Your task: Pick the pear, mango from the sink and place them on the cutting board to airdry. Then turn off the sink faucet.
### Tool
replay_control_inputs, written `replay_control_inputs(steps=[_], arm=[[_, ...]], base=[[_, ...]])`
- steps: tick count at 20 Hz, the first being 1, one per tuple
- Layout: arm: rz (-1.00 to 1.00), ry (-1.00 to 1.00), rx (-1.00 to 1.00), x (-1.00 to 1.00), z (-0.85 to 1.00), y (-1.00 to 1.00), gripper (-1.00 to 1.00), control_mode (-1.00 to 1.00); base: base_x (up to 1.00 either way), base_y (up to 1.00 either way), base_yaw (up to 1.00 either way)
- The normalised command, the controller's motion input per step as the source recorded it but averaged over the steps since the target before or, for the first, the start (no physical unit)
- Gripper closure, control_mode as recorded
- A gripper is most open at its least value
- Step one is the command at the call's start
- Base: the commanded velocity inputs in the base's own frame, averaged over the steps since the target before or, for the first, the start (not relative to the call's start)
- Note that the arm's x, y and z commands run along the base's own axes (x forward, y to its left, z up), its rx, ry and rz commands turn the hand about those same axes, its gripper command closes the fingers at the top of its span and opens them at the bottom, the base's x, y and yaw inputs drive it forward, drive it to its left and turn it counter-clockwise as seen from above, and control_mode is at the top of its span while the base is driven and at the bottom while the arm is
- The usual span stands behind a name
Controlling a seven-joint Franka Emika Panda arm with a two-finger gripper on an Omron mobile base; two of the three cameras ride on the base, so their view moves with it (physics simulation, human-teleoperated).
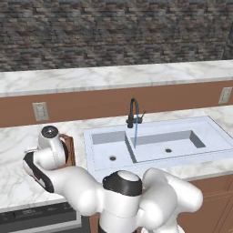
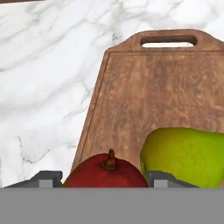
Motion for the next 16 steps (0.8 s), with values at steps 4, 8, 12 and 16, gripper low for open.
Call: replay_control_inputs(steps=[4,8,12,16], arm=[[0.0,0.0,0.0,0.0,-0.25,-0.01,1.0,-1.0],[0.0,0.0,0.0,0.0,-0.29,-0.09,1.0,-1.0],[0.0,0.0,0.0,-0.02,-0.3,-0.15,1.0,-1.0],[0.0,0.0,0.0,-0.05,-0.31,-0.26,1.0,-1.0]], base=[[0.0,0.0,0.0],[0.0,0.0,0.0],[0.0,0.0,0.0],[0.0,0.0,0.0]])
